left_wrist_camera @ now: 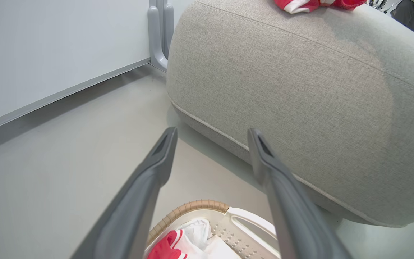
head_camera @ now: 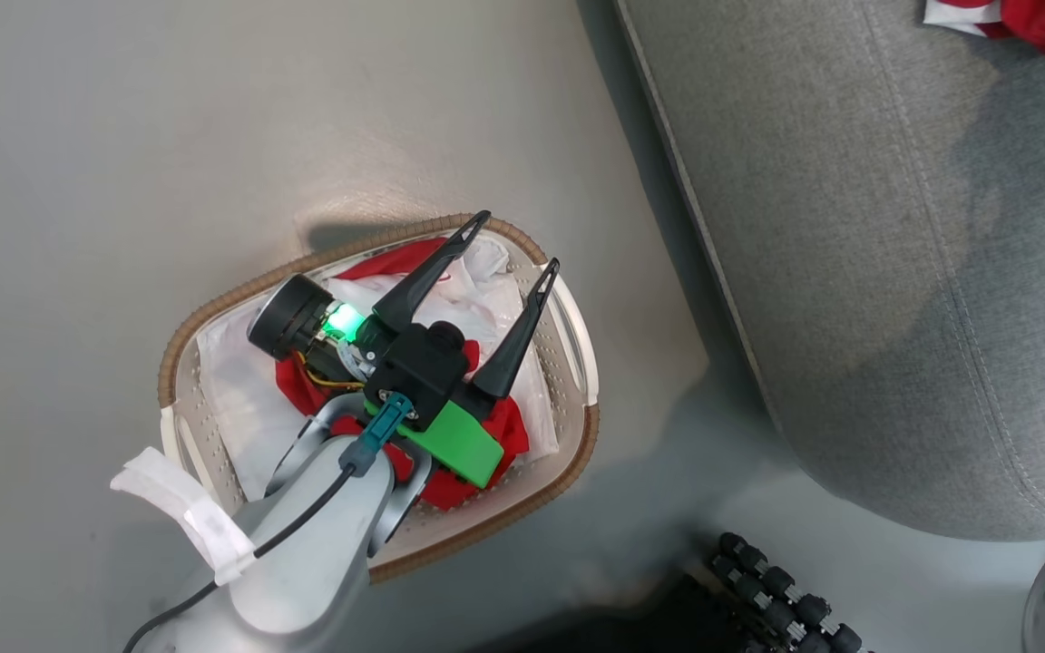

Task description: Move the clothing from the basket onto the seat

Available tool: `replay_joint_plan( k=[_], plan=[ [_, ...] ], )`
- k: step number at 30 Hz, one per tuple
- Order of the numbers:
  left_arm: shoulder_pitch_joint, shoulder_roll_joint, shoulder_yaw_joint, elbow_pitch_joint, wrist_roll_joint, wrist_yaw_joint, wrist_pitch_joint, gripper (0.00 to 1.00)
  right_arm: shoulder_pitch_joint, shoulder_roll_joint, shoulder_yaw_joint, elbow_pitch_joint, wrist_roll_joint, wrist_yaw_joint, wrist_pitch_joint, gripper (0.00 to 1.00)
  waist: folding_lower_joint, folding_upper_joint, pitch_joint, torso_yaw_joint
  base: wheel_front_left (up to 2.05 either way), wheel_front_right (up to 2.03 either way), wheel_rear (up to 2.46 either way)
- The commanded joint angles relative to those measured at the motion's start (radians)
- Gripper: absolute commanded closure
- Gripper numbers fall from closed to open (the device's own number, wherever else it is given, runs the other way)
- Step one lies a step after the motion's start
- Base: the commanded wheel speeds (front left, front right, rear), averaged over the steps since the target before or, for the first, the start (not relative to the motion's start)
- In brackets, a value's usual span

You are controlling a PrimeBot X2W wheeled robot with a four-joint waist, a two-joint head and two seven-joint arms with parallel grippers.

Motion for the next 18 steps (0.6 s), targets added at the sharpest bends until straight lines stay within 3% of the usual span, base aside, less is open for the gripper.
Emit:
replay_joint_plan(
  k=[1, 8, 18],
  plan=[
    [0.006, -0.002, 0.002, 0.003, -0.009, 0.002, 0.000, 0.00, 0.035, 0.008, 0.006, -0.009, 0.008, -0.001, 0.000, 0.00, -0.0001, -0.0001, -0.027, -0.001, 0.00, 0.00, 0.00],
    [0.039, -0.021, 0.014, 0.000, -0.024, 0.003, 0.000, 0.00, 0.164, 0.022, 0.044, -0.040, 0.033, -0.001, 0.000, 0.00, -0.0001, -0.0001, -0.124, 0.015, 0.00, 0.00, 0.00],
    [0.116, -0.065, 0.072, -0.015, -0.060, 0.005, 0.000, 0.00, 0.261, -0.012, 0.074, -0.068, 0.046, -0.001, 0.000, 0.00, -0.0001, -0.0001, -0.296, 0.091, 0.00, 0.00, 0.00]
  ],
)
